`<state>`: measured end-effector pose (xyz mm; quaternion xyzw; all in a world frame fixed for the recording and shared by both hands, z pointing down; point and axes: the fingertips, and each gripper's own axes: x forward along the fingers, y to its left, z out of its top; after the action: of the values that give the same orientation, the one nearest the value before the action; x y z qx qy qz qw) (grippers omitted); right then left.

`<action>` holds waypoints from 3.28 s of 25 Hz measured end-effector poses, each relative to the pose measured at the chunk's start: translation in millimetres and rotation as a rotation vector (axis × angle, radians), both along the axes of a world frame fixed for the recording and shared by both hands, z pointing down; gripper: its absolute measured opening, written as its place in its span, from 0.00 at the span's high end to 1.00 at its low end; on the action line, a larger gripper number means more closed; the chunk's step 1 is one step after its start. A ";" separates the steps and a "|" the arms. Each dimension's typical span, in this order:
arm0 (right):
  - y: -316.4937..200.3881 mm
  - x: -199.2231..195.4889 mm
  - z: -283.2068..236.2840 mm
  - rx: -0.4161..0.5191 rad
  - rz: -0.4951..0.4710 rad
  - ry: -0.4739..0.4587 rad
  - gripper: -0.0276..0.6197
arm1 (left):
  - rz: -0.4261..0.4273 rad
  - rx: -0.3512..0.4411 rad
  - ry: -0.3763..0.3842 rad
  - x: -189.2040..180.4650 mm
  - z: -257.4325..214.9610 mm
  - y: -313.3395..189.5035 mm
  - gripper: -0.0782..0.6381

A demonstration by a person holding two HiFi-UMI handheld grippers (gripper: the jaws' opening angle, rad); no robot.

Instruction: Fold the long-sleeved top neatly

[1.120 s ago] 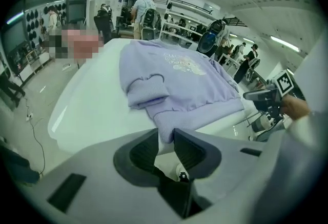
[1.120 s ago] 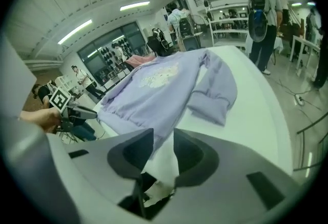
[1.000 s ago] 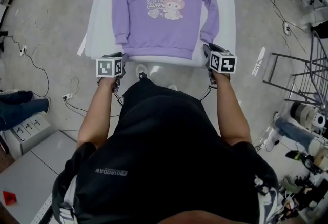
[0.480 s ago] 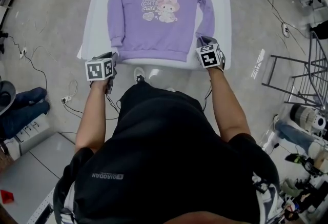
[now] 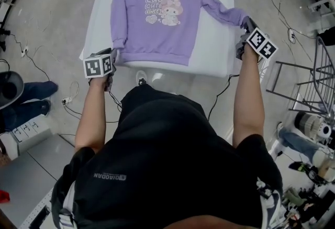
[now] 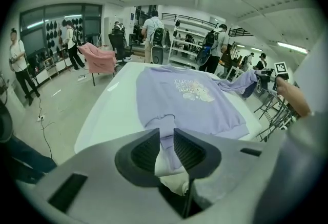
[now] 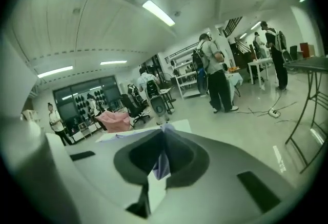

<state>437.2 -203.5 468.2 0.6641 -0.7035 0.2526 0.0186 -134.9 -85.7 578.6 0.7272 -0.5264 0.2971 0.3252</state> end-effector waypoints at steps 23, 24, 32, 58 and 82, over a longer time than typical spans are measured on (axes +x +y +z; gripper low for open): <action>-133.1 -287.9 -95.4 -0.021 -0.447 0.205 0.93 | -0.012 0.007 0.009 -70.1 2.8 -46.1 0.77; -138.0 -303.5 -88.2 -0.034 -0.466 0.215 0.93 | -0.014 0.005 0.005 -75.4 4.9 -48.1 0.77; -165.6 -399.7 15.5 -0.236 -0.514 0.282 0.93 | 0.018 -0.014 0.046 -95.9 14.6 -50.9 0.77; -146.1 -440.3 75.6 -0.279 -0.546 0.149 0.95 | 0.344 -0.007 0.056 -51.1 9.7 -62.2 0.77; 110.5 -347.0 82.4 -0.320 -0.627 0.118 0.95 | 0.434 -0.057 -0.265 41.4 49.4 -24.5 0.69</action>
<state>90.2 -93.0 550.6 0.4179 -0.8224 0.3027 0.2397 -93.5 -110.2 628.0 0.7684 -0.3875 0.4674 0.2025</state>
